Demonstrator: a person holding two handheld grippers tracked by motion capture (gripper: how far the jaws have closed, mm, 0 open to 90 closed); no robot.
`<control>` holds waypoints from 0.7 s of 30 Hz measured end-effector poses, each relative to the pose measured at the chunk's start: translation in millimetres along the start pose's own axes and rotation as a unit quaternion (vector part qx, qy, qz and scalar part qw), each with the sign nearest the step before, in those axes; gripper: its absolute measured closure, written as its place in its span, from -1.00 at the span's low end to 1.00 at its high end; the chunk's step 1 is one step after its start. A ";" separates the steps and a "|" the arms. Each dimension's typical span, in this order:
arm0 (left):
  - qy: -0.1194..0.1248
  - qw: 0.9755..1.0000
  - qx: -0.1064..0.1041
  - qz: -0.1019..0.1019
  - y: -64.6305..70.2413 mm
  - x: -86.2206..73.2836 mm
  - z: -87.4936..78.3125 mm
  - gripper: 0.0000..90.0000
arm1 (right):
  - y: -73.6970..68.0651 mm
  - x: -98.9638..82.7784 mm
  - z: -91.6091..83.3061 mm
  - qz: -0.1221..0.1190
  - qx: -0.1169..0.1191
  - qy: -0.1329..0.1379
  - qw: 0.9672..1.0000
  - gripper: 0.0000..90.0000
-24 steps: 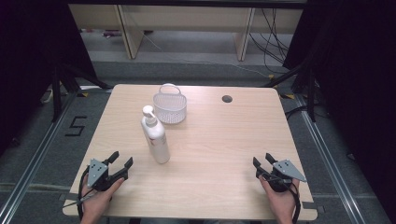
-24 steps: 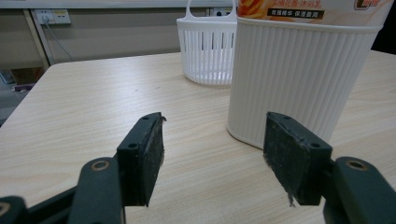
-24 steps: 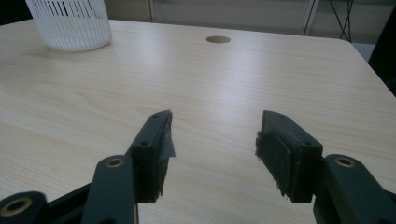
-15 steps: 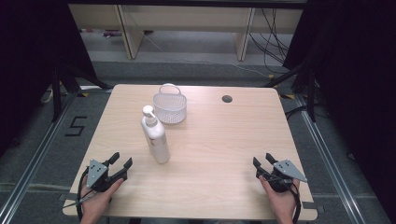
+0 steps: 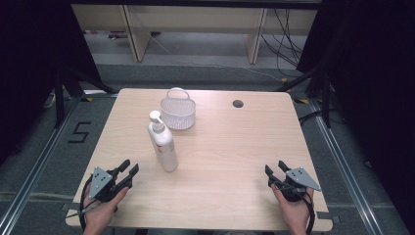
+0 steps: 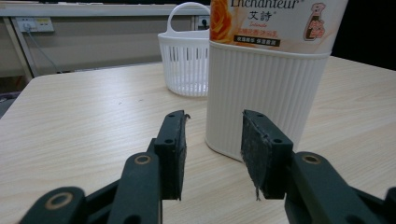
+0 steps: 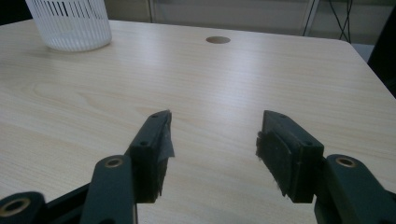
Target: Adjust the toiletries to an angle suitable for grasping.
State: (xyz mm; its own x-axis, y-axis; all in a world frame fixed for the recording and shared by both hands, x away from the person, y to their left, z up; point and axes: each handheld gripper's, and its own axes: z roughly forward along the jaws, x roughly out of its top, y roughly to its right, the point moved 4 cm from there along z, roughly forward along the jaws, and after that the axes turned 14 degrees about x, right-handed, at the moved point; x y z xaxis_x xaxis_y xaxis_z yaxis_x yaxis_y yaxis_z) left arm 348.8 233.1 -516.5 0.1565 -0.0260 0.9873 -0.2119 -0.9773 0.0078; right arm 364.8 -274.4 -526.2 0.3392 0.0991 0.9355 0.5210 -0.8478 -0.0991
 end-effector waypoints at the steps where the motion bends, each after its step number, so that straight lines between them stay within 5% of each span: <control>1: -0.004 1.000 0.001 0.001 0.6 0.1 -0.9 0.34 | 0.1 0.0 0.1 0.001 0.000 0.002 1.000 -0.02; 8: 0.002 1.000 -0.009 0.005 3.8 4.5 -0.5 0.41 | -0.3 -0.9 0.5 0.014 -0.008 0.001 1.000 -0.01; 9: 0.005 1.000 -0.011 0.004 4.4 5.4 -0.1 0.41 | 1.9 -0.2 0.9 -0.001 -0.003 0.002 1.000 -0.01; 14: 0.008 1.000 -0.019 0.012 8.4 10.8 0.1 0.47 | 1.9 -0.1 0.7 0.000 -0.001 0.003 1.000 -0.01; 21: 0.016 0.999 -0.038 0.007 13.0 20.5 1.1 0.95 | -0.2 0.0 2.3 0.015 0.000 0.011 1.000 -0.01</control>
State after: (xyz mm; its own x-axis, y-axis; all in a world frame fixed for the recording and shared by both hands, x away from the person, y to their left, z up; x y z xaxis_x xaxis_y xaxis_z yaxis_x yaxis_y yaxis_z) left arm 350.4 219.7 -496.3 0.1231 -0.0321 0.9919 -0.2865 -0.9581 0.0046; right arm 366.5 -272.9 -526.9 0.3367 0.0628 0.9395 0.5105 -0.8506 -0.1261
